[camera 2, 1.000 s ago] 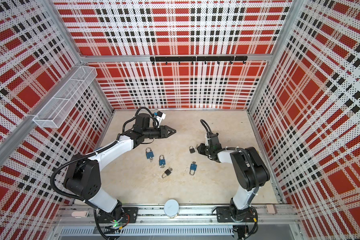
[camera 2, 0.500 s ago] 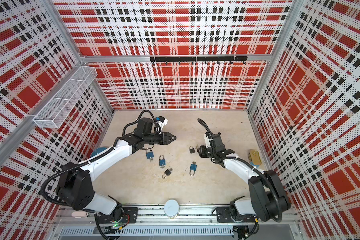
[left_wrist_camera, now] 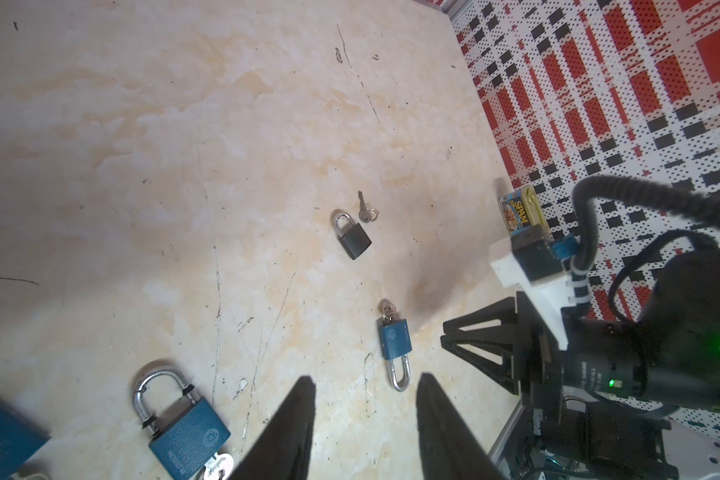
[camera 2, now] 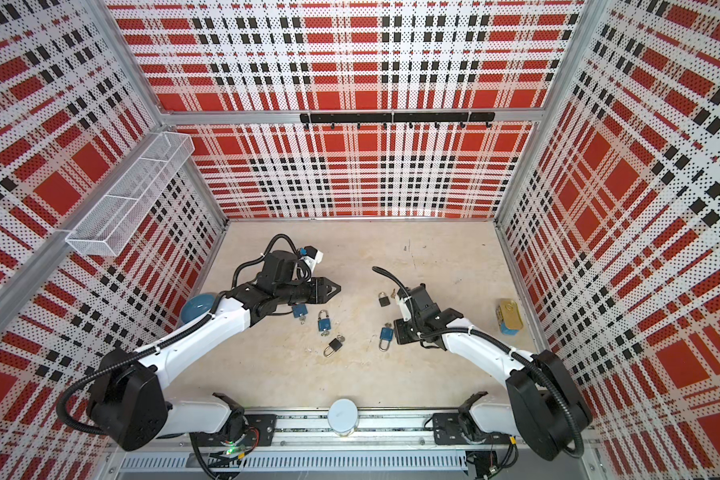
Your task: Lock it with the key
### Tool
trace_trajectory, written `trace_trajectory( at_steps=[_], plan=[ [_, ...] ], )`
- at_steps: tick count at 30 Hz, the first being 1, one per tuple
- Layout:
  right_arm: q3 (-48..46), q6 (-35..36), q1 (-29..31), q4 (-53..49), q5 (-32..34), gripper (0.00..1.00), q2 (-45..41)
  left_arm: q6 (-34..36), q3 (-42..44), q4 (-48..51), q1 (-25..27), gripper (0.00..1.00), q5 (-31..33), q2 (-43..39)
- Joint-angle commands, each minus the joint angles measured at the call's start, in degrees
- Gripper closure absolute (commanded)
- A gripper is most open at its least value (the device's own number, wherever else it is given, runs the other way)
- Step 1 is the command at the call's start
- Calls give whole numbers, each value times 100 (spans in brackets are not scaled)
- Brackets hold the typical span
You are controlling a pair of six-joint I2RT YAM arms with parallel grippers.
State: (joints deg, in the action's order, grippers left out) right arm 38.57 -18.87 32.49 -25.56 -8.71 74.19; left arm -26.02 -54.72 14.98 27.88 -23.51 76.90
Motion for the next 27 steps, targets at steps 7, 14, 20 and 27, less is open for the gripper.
trace_trajectory(
  at_steps=[7, 14, 20, 27],
  plan=[
    [-125, -55, 330, 105, 231, 94, 405, -163, 237, -303, -170, 56, -48, -219],
    [-102, -192, 525, 551, 150, 96, 1005, -169, 296, -347, -319, 56, -148, -280],
    [107, -343, 731, 870, 68, 96, 1426, -165, 391, -359, -462, 56, -214, -387],
    [796, -394, 1098, 1105, -81, 96, 2046, -166, 511, -373, -641, 56, -288, -516]
  ],
)
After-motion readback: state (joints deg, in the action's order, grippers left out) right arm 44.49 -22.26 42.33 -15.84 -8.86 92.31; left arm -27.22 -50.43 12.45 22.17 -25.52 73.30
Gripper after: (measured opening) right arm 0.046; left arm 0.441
